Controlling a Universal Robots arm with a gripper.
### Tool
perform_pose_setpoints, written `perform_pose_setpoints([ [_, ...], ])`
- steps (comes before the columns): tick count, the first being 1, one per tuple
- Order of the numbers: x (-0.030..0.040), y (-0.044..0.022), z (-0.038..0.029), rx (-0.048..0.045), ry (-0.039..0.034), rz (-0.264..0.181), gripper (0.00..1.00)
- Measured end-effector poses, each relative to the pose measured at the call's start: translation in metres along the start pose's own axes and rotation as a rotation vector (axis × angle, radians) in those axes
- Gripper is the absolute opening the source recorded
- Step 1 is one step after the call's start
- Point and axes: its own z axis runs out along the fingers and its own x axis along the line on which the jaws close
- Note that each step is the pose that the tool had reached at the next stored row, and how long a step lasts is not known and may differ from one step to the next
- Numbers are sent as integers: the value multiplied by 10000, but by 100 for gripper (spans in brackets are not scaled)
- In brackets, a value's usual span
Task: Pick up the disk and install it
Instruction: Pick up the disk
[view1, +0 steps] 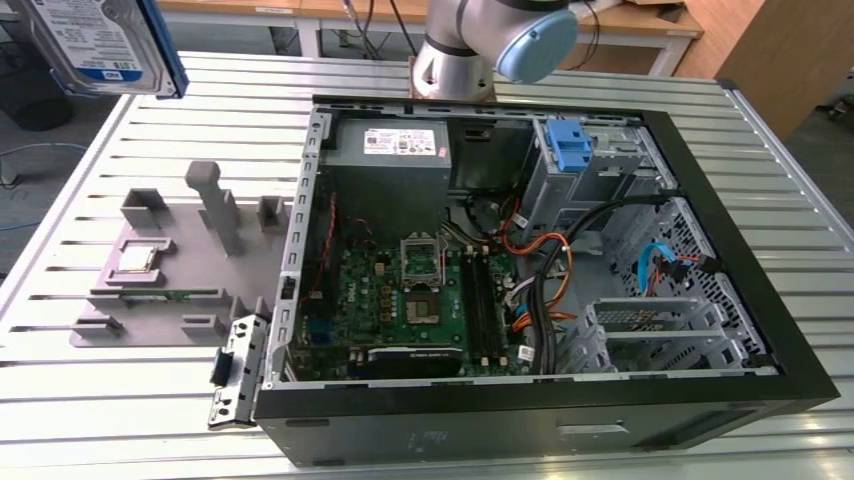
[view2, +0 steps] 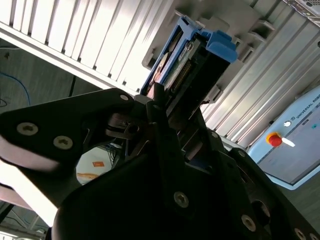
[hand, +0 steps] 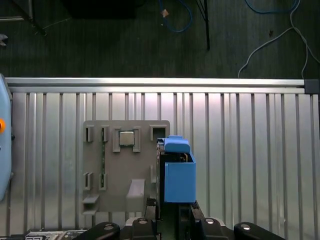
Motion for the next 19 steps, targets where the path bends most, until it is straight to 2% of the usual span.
perform_pose_setpoints([
  [5, -2, -82, -2, 0, 0, 0, 35],
  [13, -3, -136, -3, 1, -1, 0, 35],
  [19, -5, -225, -5, 0, 0, -1, 35],
])
